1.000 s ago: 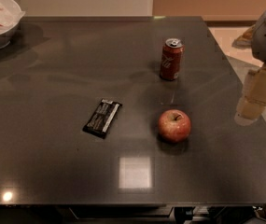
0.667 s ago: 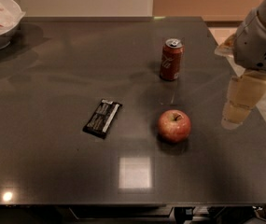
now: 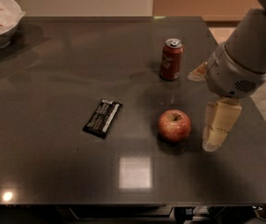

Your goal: Move apple near rxbar chocolate

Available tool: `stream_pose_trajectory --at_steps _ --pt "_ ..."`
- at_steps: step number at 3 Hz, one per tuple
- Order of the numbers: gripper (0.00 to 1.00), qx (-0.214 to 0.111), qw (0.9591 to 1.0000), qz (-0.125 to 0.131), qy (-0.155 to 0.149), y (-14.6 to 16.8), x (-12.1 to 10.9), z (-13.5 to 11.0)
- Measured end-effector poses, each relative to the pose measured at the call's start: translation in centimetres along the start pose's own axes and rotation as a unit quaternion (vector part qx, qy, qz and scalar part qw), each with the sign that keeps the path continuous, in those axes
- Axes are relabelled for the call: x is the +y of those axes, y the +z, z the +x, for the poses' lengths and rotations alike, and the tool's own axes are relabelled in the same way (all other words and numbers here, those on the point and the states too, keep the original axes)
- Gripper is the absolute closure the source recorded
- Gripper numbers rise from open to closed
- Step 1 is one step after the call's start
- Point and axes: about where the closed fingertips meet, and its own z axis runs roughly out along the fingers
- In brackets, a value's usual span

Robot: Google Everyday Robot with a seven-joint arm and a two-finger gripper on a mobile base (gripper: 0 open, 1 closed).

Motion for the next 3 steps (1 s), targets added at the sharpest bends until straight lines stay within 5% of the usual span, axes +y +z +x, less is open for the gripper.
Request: stream_pose_trajectory --at_steps 3 --pt "0.00 -0.035 0.9985 -0.033 -0.024 6.2 1.7 -1.2"
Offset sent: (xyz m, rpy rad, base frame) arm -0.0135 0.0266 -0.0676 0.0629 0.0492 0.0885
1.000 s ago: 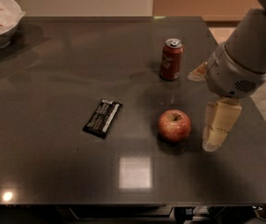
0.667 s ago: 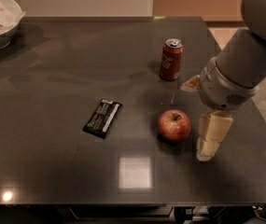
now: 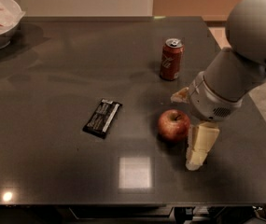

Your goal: Move apple near rxbar chocolate

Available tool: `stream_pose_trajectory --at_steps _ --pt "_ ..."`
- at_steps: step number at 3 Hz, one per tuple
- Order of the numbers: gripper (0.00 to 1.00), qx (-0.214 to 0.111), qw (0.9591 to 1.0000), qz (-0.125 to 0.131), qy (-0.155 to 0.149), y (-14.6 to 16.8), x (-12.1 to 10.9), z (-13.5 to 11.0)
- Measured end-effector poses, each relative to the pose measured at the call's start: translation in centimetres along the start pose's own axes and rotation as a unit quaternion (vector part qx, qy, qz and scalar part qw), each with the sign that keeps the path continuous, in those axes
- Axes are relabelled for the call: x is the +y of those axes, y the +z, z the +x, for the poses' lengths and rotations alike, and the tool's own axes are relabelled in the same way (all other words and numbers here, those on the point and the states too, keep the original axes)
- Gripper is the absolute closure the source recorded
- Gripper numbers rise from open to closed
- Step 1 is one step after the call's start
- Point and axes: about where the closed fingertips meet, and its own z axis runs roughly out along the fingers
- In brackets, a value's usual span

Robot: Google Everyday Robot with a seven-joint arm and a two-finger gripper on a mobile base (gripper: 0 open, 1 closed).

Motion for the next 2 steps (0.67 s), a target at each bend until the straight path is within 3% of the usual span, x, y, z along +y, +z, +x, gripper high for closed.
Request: stream_pose_trajectory --at_steps 1,2 --pt "0.00 -0.007 1.0000 -0.005 0.001 1.02 -0.01 -0.51" --pt "0.19 -0.011 0.9999 -0.002 0.005 1.48 -0.35 -0.86"
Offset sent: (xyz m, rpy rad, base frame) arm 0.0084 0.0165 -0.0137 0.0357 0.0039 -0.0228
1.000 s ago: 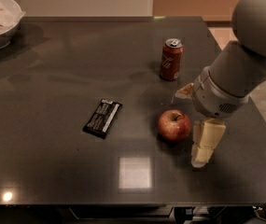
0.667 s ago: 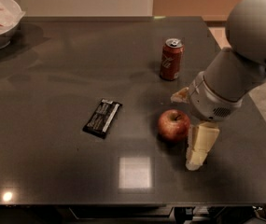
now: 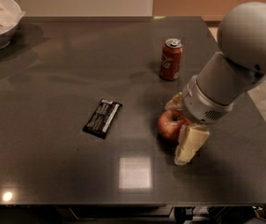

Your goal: Move apple near rxbar chocolate

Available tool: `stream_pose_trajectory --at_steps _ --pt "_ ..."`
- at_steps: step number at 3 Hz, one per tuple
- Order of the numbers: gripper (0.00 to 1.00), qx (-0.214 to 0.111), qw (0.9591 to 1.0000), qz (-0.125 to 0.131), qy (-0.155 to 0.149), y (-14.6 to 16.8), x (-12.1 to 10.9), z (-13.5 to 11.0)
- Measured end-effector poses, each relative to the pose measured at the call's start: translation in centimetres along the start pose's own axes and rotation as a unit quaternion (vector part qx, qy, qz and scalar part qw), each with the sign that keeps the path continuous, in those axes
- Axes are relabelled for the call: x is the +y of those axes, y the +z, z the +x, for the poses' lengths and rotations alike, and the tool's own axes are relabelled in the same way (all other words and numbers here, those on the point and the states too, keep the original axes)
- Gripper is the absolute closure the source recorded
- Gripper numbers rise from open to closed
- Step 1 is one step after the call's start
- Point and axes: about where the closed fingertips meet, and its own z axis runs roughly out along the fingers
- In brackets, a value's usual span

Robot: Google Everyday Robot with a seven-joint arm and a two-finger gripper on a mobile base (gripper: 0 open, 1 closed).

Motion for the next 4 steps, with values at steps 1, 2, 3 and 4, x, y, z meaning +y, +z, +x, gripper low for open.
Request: stream_pose_trajectory --at_steps 1,2,3,4 --pt "0.41 -0.001 1.0000 0.005 0.005 -0.2 -0.5 -0.2" --pt "0.64 0.001 0.9999 0.011 0.008 -0.7 -1.3 -0.9" --pt "0.87 -0.003 0.9998 0.018 0.005 -1.0 -2.6 -2.7" --pt "1.00 -0.012 0.9998 0.019 -0.003 -0.2 -3.8 -5.1"
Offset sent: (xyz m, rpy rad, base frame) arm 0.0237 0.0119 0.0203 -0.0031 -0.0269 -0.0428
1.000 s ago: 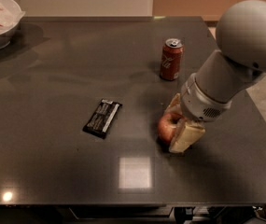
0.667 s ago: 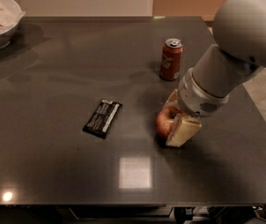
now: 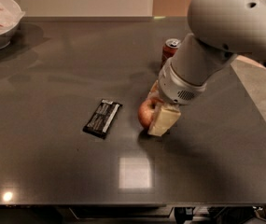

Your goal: Move apple near rxbar chocolate

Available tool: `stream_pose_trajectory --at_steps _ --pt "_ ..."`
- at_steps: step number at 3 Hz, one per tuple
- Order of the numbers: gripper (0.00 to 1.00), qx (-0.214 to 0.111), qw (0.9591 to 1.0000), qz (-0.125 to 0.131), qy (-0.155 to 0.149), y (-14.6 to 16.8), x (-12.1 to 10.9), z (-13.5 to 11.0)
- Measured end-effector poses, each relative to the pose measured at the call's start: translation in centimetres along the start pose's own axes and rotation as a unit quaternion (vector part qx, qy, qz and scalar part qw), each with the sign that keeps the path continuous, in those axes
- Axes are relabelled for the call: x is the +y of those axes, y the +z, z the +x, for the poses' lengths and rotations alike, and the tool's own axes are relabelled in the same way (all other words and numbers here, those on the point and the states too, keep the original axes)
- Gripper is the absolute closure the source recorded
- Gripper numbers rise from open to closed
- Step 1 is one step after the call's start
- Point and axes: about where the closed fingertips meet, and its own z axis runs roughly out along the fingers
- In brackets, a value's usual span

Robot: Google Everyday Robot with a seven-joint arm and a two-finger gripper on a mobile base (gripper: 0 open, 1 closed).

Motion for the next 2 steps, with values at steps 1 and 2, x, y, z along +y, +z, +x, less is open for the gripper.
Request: stream_pose_trajectory --at_steps 1,2 --pt "1.00 -0.006 1.0000 -0.001 -0.003 1.2 -0.7 -1.7" --pt "1.00 -0.010 0.9999 0.000 -0.010 2.3 -1.2 -3.5"
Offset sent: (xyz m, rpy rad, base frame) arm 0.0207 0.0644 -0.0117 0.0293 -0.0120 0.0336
